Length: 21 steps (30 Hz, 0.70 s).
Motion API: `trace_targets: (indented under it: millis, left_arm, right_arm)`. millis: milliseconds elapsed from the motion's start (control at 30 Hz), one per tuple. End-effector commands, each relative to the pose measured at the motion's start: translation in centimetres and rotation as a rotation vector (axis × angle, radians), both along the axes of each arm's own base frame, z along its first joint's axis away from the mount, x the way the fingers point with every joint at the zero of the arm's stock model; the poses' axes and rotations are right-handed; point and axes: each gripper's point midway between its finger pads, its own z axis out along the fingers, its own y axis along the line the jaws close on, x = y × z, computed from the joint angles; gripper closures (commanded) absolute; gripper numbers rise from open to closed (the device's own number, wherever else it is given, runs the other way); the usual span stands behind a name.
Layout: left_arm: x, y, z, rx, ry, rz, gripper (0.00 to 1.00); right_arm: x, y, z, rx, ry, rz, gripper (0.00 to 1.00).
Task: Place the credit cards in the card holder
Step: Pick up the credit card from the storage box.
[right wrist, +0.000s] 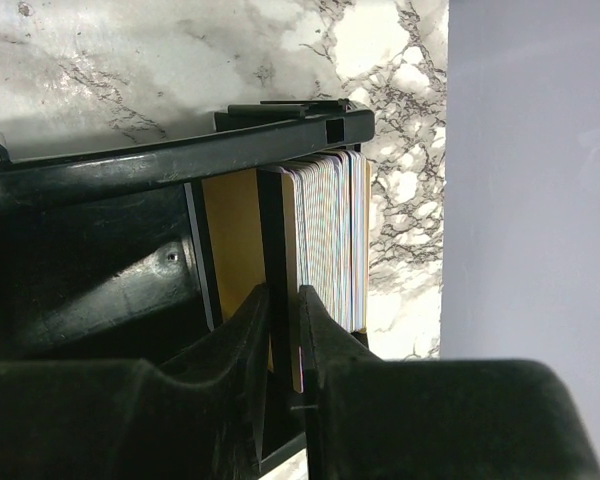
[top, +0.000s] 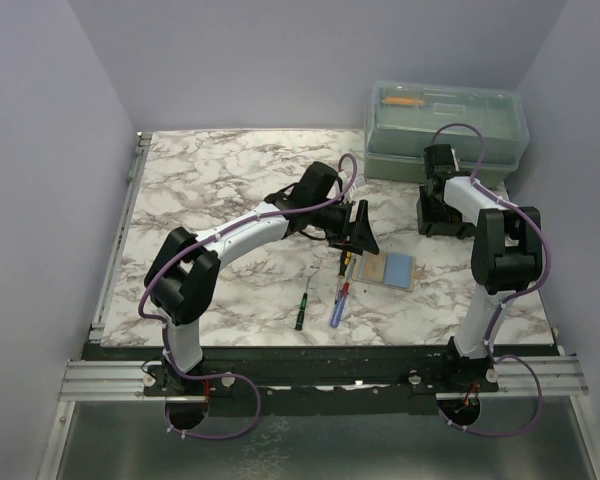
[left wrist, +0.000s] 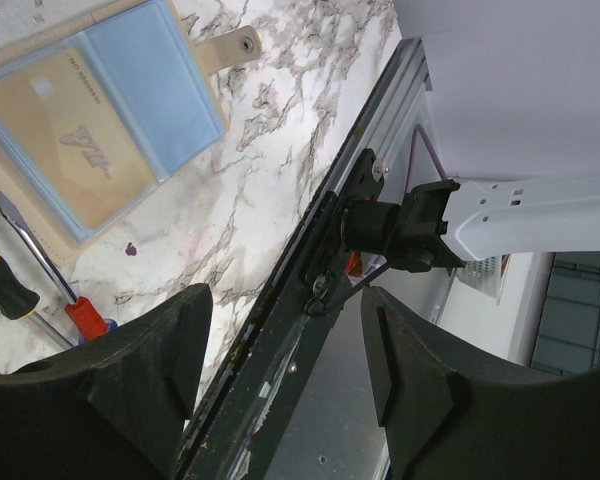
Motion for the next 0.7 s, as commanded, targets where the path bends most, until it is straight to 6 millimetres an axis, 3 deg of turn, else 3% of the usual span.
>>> trace_targets:
  millis: [0, 667]
  left_arm:
    - [-0.3, 0.0, 1.2, -0.037, -0.013, -0.019, 0.33]
    - [-0.6, -0.1, 1.0, -0.04, -0.004, -0.031, 0.32]
  right_arm:
    - [-0.2, -0.6, 1.8, -0.032, -0.014, -0.03, 0.85]
    - [-0.6, 1.9, 2.9, 0.152, -0.041, -0.044, 1.0]
